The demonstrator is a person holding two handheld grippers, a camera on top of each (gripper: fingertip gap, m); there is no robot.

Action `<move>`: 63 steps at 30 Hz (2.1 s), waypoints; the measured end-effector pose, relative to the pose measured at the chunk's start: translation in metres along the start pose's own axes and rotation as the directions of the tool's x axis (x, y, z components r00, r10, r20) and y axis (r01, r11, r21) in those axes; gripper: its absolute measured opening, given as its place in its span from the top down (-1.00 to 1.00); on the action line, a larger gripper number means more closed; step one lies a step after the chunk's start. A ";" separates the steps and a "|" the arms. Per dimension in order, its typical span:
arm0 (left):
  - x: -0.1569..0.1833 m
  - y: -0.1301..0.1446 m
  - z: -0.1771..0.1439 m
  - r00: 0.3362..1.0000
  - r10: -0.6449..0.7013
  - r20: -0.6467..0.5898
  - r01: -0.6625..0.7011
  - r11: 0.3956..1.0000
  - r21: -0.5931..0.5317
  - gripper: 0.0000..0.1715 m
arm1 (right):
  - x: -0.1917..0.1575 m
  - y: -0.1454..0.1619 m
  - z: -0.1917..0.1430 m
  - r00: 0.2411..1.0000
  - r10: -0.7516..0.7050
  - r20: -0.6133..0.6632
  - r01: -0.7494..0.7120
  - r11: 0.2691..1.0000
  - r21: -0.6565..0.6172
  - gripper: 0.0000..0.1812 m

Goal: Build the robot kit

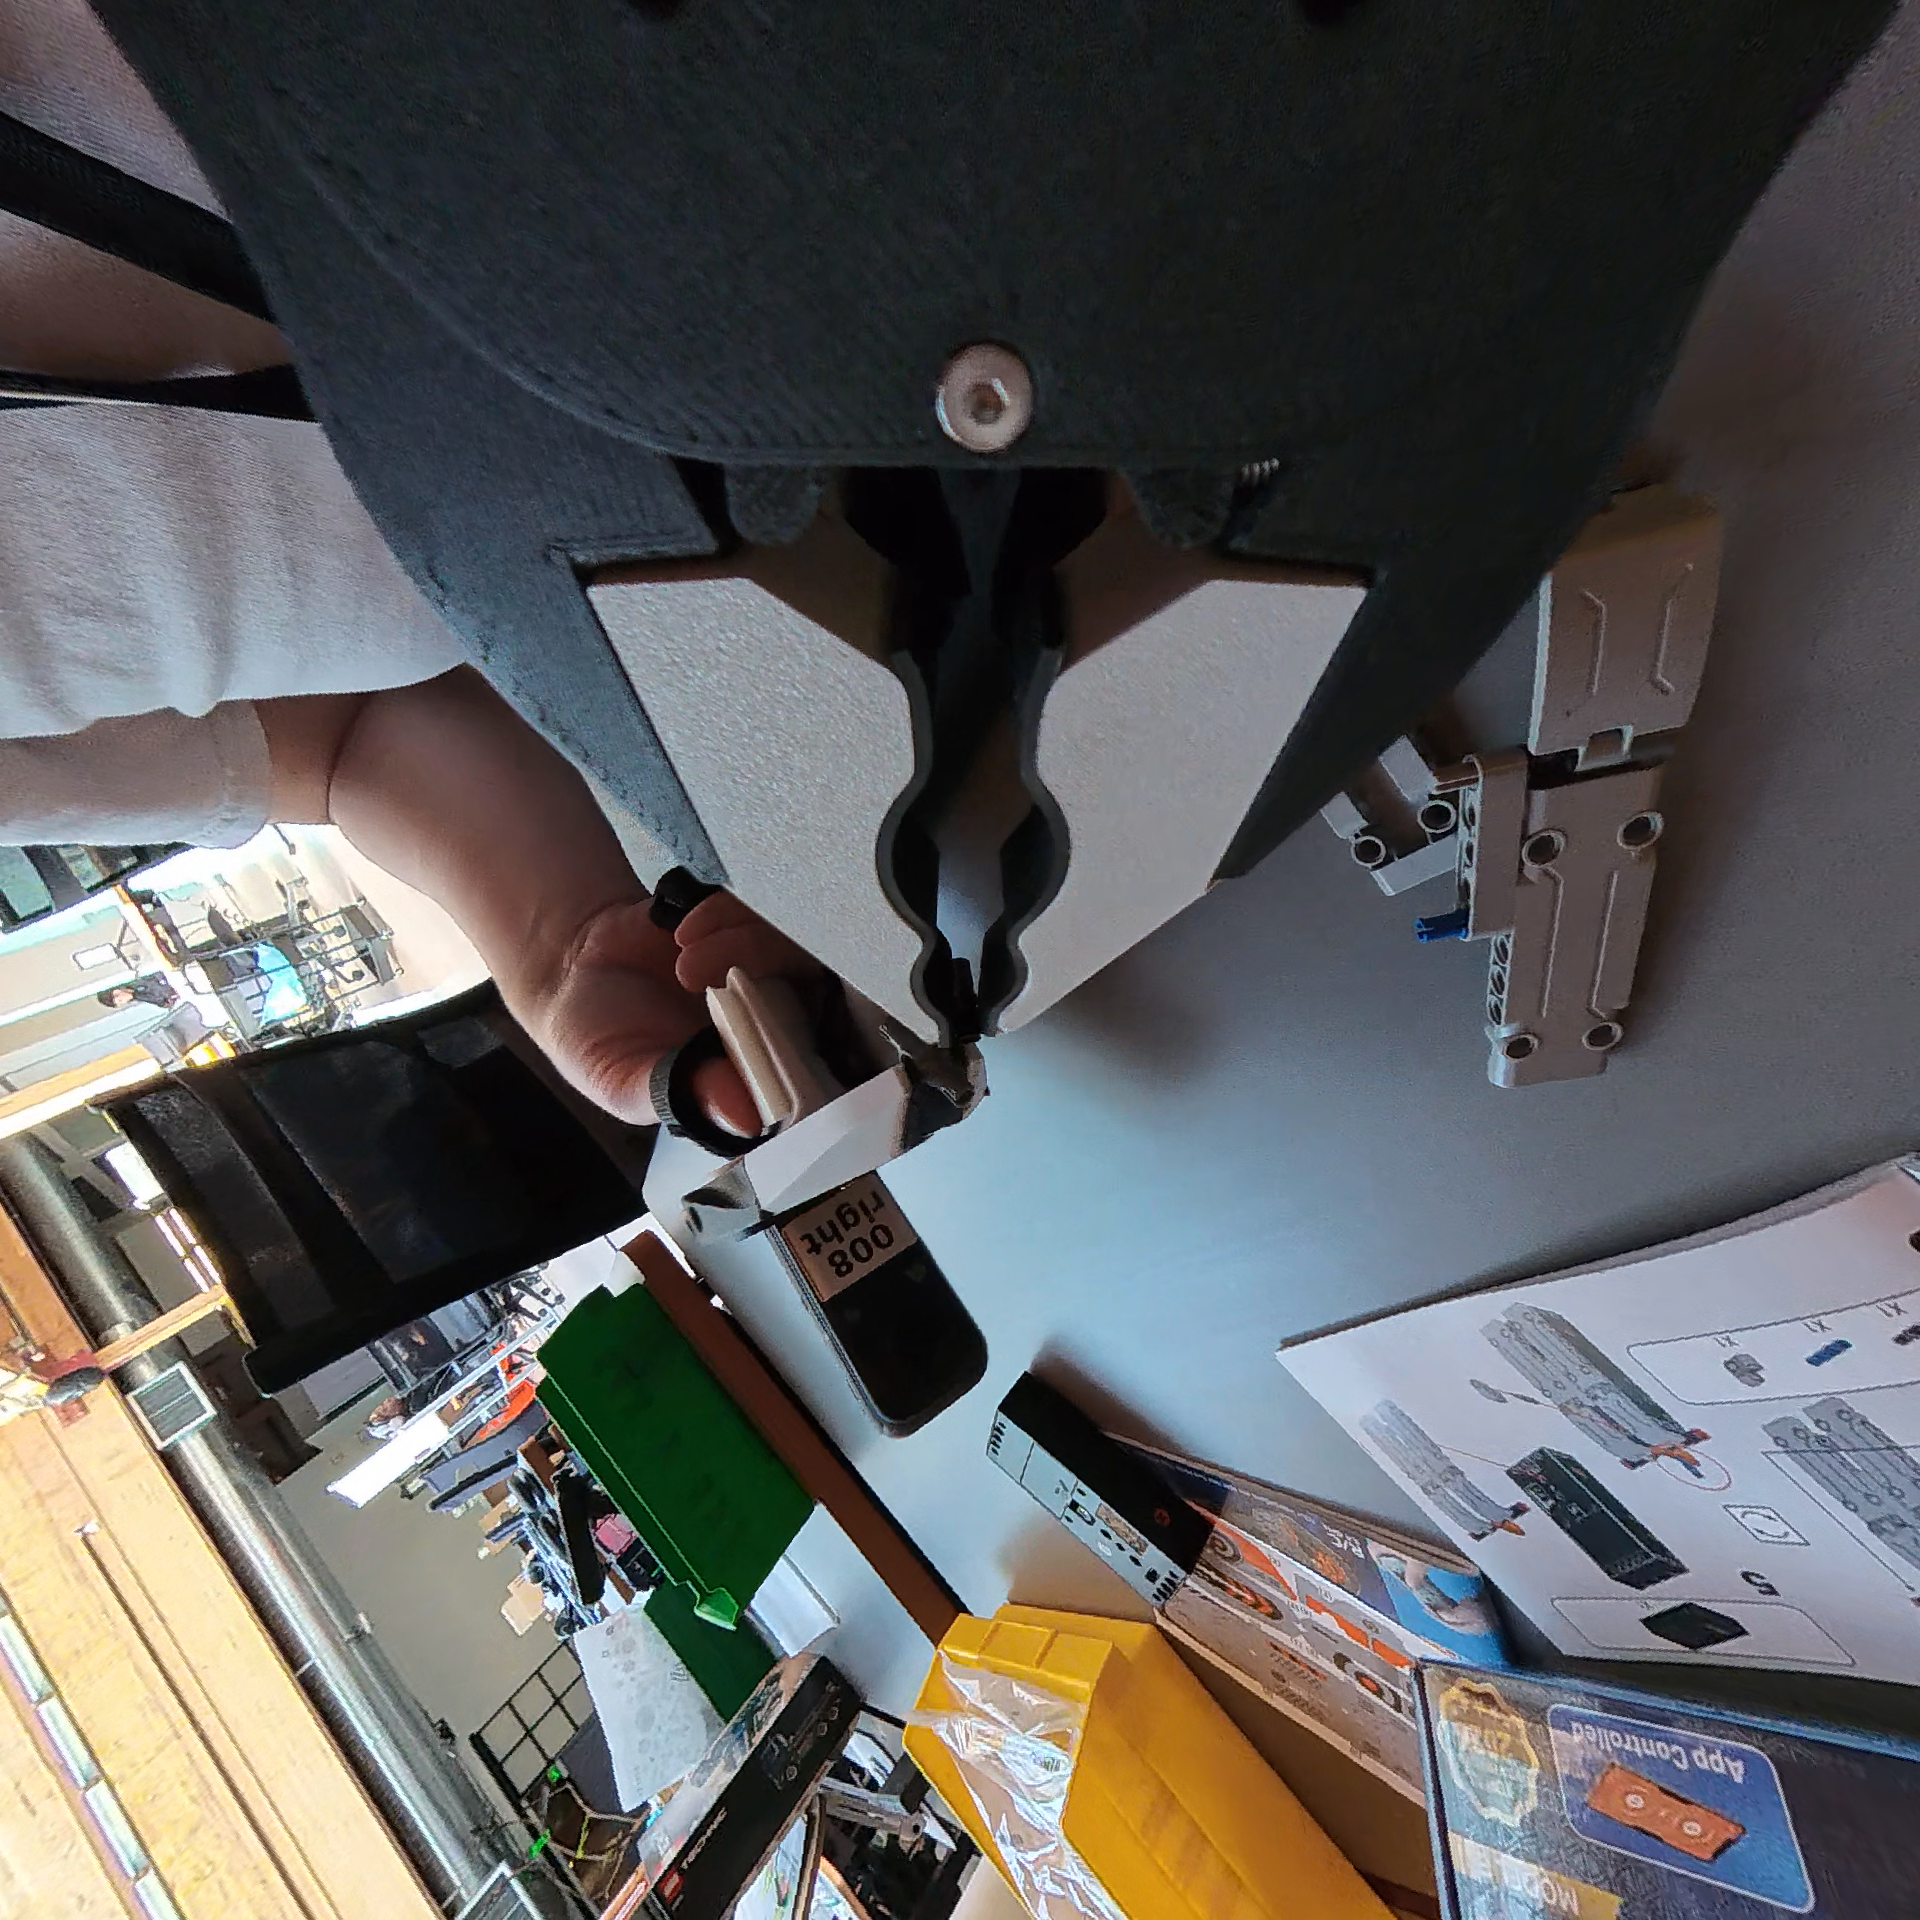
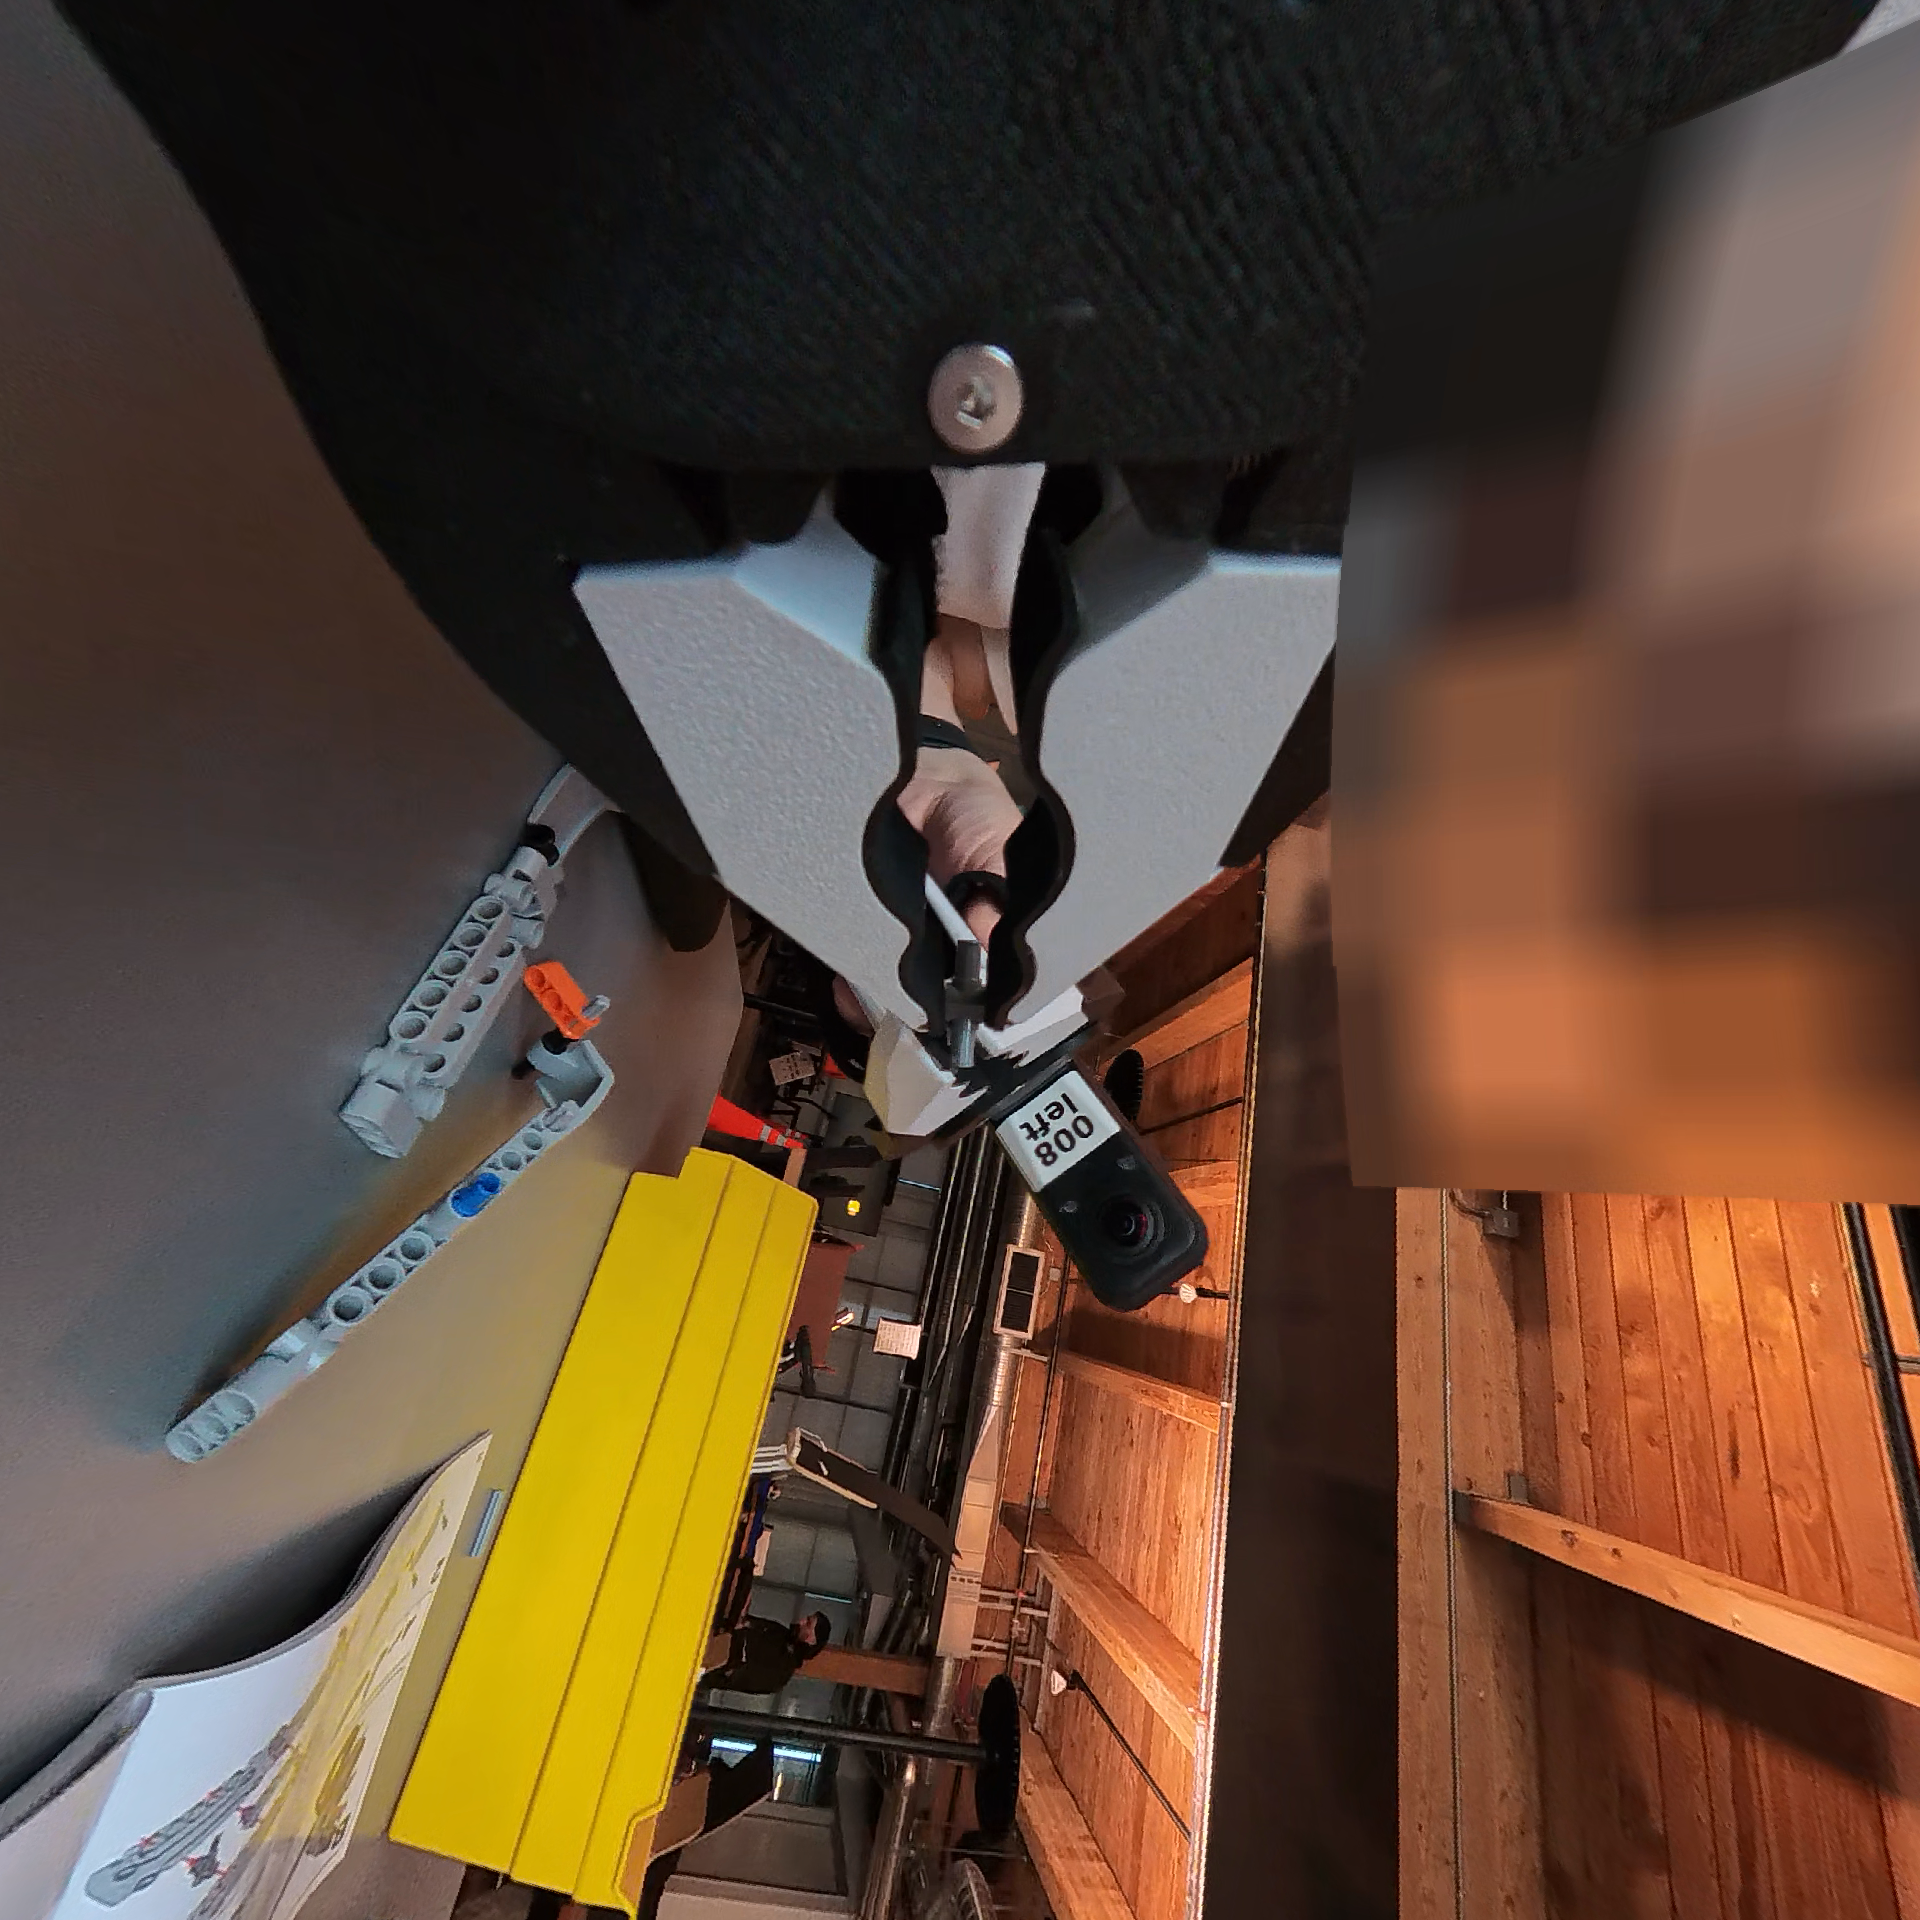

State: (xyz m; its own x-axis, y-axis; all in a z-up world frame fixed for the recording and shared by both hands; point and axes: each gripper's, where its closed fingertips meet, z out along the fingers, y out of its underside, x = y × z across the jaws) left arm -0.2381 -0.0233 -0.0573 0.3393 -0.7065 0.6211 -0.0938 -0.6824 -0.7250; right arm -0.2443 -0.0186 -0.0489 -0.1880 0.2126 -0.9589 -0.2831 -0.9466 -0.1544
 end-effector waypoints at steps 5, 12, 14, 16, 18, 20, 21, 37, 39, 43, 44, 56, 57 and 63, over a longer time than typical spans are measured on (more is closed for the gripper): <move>0.003 0.002 0.003 1.000 -0.022 -0.010 0.022 1.000 -0.009 0.97 | 0.003 -0.001 -0.002 1.000 -0.014 -0.023 0.014 1.000 0.001 0.94; 0.003 0.004 0.006 0.999 -0.036 -0.012 0.036 0.999 -0.016 0.97 | 0.004 -0.001 -0.004 1.000 -0.003 -0.023 0.004 1.000 0.006 0.94; 0.003 0.004 0.006 0.999 -0.035 -0.007 0.035 0.999 -0.019 0.97 | 0.005 -0.001 -0.004 1.000 -0.005 -0.027 0.005 1.000 0.005 0.94; 0.002 0.004 0.006 0.999 -0.039 -0.004 0.039 0.999 -0.019 0.97 | 0.005 -0.001 -0.004 1.000 -0.004 -0.029 0.005 1.000 0.008 0.94; 0.001 0.004 0.006 0.999 -0.048 -0.002 0.048 0.999 -0.017 0.97 | 0.006 -0.001 -0.004 0.999 -0.004 -0.032 0.004 1.000 0.013 0.94; 0.000 0.005 0.006 0.998 -0.059 -0.001 0.059 0.998 -0.017 0.97 | 0.008 -0.002 -0.003 0.999 -0.004 -0.039 0.005 1.000 0.017 0.94; -0.001 0.005 0.006 0.998 -0.065 0.000 0.065 0.998 -0.017 0.97 | 0.009 -0.002 -0.003 0.999 -0.006 -0.043 0.006 1.000 0.018 0.94; -0.007 0.010 0.005 0.988 -0.151 -0.020 0.151 0.988 -0.014 0.97 | 0.013 0.000 0.002 0.998 -0.035 -0.054 0.037 0.999 0.019 0.89; -0.007 0.010 0.005 0.988 -0.155 -0.022 0.155 0.988 -0.013 0.97 | 0.013 -0.001 0.002 0.998 -0.030 -0.050 0.031 0.999 0.022 0.88; -0.008 0.011 0.005 0.986 -0.163 -0.025 0.163 0.987 -0.008 0.98 | 0.013 -0.001 0.002 0.999 -0.001 -0.033 0.002 1.000 0.030 0.85; -0.009 0.011 0.005 0.986 -0.166 -0.024 0.165 0.986 -0.008 0.97 | 0.013 -0.001 0.002 1.000 0.004 -0.031 -0.003 0.999 0.034 0.84; -0.005 0.009 -0.005 0.976 -0.203 -0.075 0.206 0.978 0.027 0.98 | 0.011 -0.002 0.001 0.998 0.065 0.005 -0.065 0.996 0.054 0.63; -0.002 0.005 -0.008 0.976 -0.197 -0.092 0.202 0.978 0.048 0.98 | 0.011 -0.002 0.001 0.997 0.074 0.012 -0.075 0.996 0.053 0.62; 0.021 -0.034 -0.029 0.977 0.089 -0.194 -0.034 0.963 0.269 0.98 | -0.001 0.001 0.005 0.985 0.154 0.076 -0.156 0.987 0.026 0.50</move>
State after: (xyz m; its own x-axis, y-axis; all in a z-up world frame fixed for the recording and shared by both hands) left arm -0.2552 -0.0201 -0.0108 0.1420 -0.7871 0.6002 0.1495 -0.5824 -0.7991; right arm -0.2488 -0.0183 -0.0469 -0.3005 0.0825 -0.9502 -0.2748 -0.9615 0.0035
